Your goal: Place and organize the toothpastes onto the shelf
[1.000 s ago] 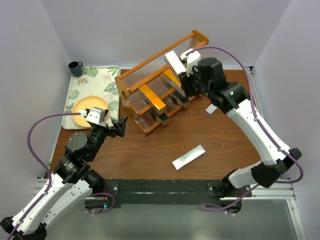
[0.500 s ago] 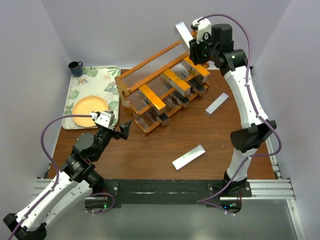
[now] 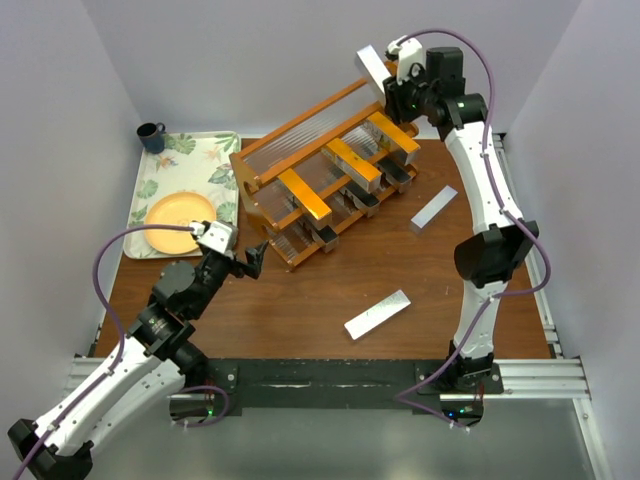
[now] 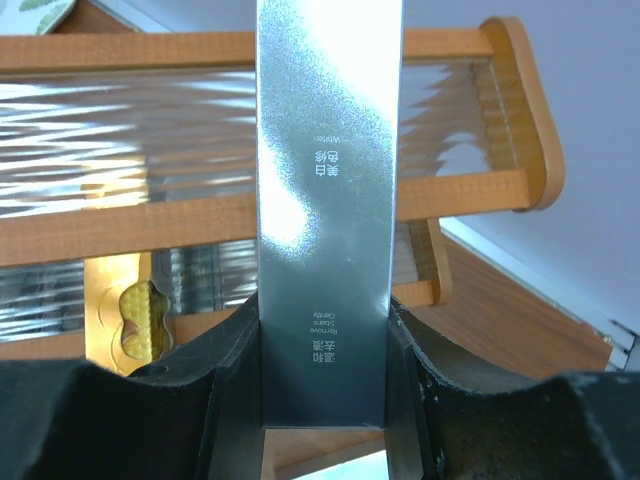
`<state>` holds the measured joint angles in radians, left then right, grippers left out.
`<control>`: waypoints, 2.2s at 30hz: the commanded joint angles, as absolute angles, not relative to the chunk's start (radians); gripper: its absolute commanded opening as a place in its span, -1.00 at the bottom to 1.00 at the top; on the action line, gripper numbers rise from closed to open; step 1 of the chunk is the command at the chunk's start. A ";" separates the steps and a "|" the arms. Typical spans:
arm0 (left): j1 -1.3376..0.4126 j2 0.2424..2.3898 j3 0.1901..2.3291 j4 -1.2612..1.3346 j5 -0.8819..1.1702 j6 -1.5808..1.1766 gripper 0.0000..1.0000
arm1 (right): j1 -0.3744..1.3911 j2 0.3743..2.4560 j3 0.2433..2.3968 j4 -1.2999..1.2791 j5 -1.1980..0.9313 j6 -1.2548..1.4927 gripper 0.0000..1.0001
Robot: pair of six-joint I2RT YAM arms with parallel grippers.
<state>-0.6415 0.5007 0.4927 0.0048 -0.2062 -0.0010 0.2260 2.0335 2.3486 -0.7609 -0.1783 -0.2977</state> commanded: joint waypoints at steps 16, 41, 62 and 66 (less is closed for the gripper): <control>-0.632 0.491 0.482 0.051 -0.184 0.026 0.86 | 0.230 2.066 2.385 -0.566 -0.238 -0.333 -0.18; -0.632 0.489 0.482 0.049 -0.172 0.028 0.86 | 0.224 2.083 2.372 -0.551 -0.212 -0.350 0.16; -0.634 0.499 0.483 0.051 -0.164 0.029 0.86 | 0.190 1.985 2.255 -0.499 -0.248 -0.322 0.56; -0.632 0.495 0.483 0.049 -0.158 0.032 0.86 | 0.190 1.912 2.197 -0.495 -0.308 -0.305 0.66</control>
